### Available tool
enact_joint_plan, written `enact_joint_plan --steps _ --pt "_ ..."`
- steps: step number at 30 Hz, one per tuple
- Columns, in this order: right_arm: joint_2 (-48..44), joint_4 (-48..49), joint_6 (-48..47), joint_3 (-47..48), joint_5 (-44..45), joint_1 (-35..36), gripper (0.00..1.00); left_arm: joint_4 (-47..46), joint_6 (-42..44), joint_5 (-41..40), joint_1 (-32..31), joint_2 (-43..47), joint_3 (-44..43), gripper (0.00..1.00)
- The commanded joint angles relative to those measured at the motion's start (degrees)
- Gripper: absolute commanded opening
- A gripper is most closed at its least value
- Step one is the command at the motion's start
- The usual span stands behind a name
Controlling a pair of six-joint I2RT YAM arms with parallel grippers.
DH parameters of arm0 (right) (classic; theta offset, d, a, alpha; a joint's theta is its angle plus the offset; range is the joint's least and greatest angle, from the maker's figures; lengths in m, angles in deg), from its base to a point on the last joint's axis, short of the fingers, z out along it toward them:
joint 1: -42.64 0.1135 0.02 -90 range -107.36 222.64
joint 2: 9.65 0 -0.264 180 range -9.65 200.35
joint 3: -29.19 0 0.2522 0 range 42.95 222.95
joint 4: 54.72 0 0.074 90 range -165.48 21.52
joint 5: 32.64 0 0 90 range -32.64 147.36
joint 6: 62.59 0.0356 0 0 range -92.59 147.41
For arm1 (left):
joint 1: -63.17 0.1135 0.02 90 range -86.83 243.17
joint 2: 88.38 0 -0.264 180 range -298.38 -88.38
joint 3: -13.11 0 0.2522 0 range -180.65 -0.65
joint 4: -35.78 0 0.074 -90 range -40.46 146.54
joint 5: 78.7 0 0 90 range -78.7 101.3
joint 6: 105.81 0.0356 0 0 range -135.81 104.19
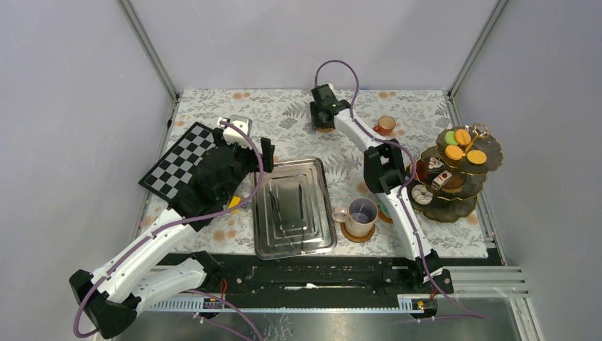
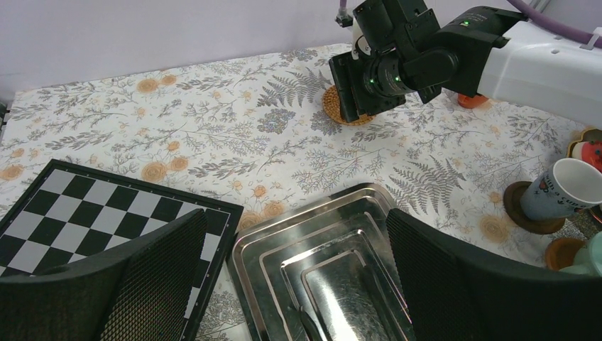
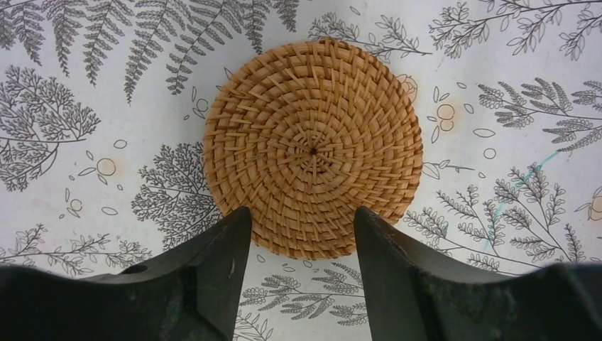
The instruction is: Serve the afternoon tea
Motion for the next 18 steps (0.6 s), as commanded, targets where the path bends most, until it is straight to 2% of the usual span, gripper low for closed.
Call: enact_joint_plan --steps 1,3,6,12,18 --pt "-1.78 -9.34 -1.96 -2.18 -1.45 -0.01 0.59 -2.61 0.48 0.83 0.15 -0.02 -0.42 0.99" --pt "-3.50 -12.43 -1.82 -5.45 -1.33 0.00 0.57 -2.54 0.48 0.93 0.15 -0.05 -0.42 0.99" --pt "-9.13 -13.91 -0.43 -15.18 -0.33 0.00 0.55 -2.53 0.40 1.22 0.15 -0.19 -0.46 0.99" --pt "-31.01 -2.65 3.71 -49.59 -3.65 0.00 0.56 -2.48 0.22 1.81 0.15 -0.17 -0.49 0.99" --pt "-42.41 2.32 6.09 -69.59 -6.96 0.13 0.56 -2.35 0.04 2.18 0.15 -0.49 -0.60 0.99"
